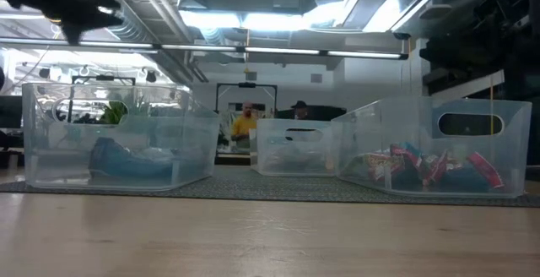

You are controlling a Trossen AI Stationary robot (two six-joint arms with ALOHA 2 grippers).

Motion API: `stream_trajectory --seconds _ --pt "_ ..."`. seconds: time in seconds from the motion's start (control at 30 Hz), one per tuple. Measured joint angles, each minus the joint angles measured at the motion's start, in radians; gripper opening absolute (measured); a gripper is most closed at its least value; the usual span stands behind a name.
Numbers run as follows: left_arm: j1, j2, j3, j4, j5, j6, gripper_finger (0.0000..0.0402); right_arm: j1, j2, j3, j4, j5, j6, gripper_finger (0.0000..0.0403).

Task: Pick and place Granola Bars by type
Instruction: Return to Home Position

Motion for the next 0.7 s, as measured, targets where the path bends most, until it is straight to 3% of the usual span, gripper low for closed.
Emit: stream_trajectory --seconds 0.03,0.17,0.27,0.4,0.7 --pt "0.0 0.001 -0.041 0.042 0.062 0.0 0.0173 0.0 0.0 0.0 0.0 0.0 0.0 0.0115" --pt "0.0 0.049 -0.229 0.597 0.351 0.009 0.0173 0.0 0.001 0.0 -0.001 0.0 0.0 0.0115" --pt "-0.001 0.068 -0.354 0.826 0.514 0.037 0.0173 0.0 0.001 0.0 -0.001 -0.007 0.0 0.0115" --pt "0.0 0.057 -0.462 0.835 0.456 -0.007 0.0173 0.0 0.002 0.0 -0.002 -0.019 0.0 0.0115" --pt "-0.001 0.036 -0.464 0.757 0.451 0.039 0.0173 0.0 0.003 0.0 -0.004 -0.019 0.0 0.0115"
